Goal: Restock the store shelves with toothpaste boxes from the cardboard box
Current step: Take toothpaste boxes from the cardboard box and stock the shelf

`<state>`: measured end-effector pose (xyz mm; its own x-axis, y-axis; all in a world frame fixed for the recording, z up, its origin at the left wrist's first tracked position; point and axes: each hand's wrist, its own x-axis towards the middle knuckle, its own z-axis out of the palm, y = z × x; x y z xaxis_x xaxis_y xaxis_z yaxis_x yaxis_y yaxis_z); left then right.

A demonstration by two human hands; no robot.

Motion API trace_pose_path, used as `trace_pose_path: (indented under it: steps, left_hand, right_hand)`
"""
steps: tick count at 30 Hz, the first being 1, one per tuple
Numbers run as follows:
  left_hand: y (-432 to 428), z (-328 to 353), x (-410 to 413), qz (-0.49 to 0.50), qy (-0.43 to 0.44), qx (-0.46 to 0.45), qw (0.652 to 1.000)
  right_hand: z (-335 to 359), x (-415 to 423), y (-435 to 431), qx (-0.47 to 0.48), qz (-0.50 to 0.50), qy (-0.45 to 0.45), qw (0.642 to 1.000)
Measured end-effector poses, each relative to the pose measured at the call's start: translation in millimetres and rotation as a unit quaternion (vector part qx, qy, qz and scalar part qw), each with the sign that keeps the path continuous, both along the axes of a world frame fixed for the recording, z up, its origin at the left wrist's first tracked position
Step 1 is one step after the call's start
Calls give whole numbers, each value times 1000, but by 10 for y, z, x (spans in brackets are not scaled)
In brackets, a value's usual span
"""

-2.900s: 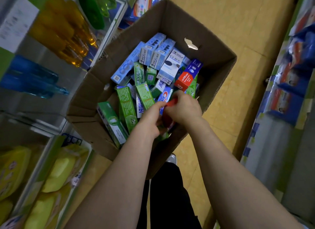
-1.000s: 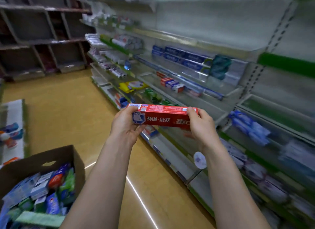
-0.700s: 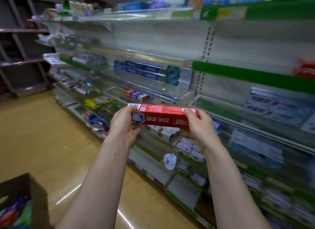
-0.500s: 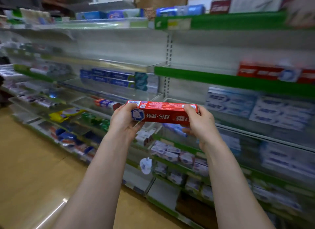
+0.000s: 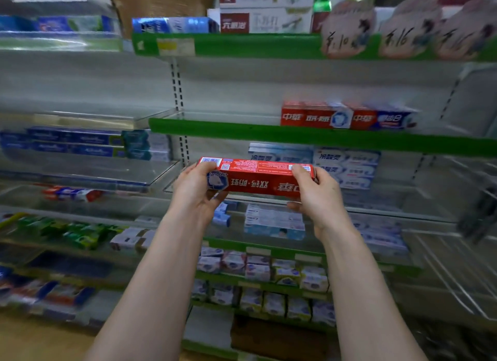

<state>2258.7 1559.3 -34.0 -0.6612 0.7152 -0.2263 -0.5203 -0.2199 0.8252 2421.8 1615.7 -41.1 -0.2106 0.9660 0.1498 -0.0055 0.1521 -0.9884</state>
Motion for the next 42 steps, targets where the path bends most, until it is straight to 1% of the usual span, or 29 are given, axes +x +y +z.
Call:
trace_pose_path:
  steps: [4,12,19,25,31,36,38,42]
  left_hand:
    - [341,-5,-21,-17,-14,13,1000]
    - [971,100,-116,-49,-11,39,998]
    - [1392,285,-194,-66,26,65,995]
    - [1704,545,-3,-75,50,84,992]
    - [2101,761,248,-74,56,51,994]
    - [2424,875,430,-83,29,50,995]
    - [2519,891,535,-106,35,47,993]
    - [2664,897,868,-205,100,-11,973]
  right_hand:
    - [54,46,215,7,-22,4,1000]
    - [162,8,719,25,-60,18,998]
    - [288,-77,1123,43,-75,38,996]
    - [530,127,1498,82,-83,37,992]
    - [777,414,1908,80,-52,-5,995]
    - [868,680,2146,98,-25,-61,993]
    - [862,704,2185,80,-18,-70,994]
    - [801,690,2238,51,15,-72,996]
